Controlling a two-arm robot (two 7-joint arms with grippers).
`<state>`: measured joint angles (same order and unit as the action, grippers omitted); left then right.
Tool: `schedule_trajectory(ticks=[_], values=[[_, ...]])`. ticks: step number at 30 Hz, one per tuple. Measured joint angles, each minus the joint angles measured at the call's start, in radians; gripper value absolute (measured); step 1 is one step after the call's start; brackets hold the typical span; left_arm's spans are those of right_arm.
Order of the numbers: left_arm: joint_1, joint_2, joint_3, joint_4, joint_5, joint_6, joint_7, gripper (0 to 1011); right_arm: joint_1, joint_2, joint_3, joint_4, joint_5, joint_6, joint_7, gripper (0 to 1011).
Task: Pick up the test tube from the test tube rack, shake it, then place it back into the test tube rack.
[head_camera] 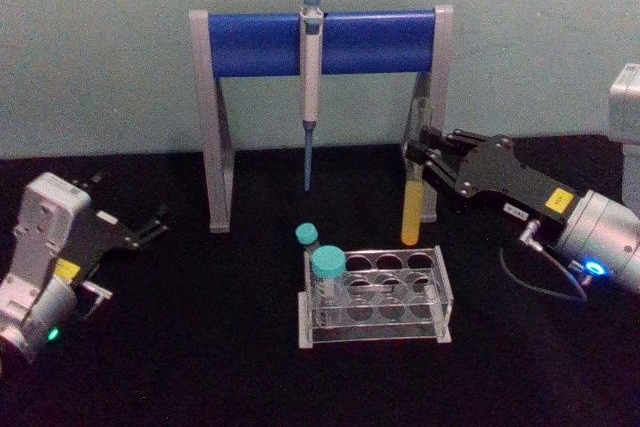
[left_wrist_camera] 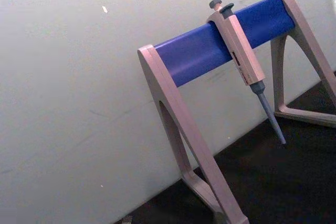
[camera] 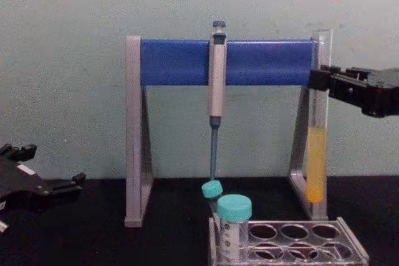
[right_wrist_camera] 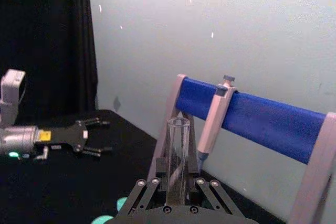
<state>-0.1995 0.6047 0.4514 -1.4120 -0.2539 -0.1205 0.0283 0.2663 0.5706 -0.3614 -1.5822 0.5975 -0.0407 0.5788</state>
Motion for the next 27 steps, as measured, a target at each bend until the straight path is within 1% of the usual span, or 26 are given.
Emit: schedule_trajectory(ticks=[4, 8, 15, 19, 27], values=[[0.000, 0.000, 0.000, 0.000, 0.000, 0.000, 0.000, 1001, -0.004, 0.005, 0.000, -0.004, -0.013, -0.003, -0.012, 228], [0.000, 0.000, 0.000, 0.000, 0.000, 0.000, 0.000, 1001, -0.001, -0.003, 0.000, 0.002, -0.014, -0.011, -0.010, 228], [0.000, 0.000, 0.000, 0.000, 0.000, 0.000, 0.000, 1001, 0.009, -0.019, -0.007, 0.020, -0.001, -0.022, 0.010, 228], [0.000, 0.000, 0.000, 0.000, 0.000, 0.000, 0.000, 1001, 0.018, -0.030, -0.018, 0.037, 0.009, -0.025, 0.026, 228], [0.000, 0.000, 0.000, 0.000, 0.000, 0.000, 0.000, 1001, 0.026, -0.036, -0.031, 0.057, 0.013, -0.028, 0.037, 228]])
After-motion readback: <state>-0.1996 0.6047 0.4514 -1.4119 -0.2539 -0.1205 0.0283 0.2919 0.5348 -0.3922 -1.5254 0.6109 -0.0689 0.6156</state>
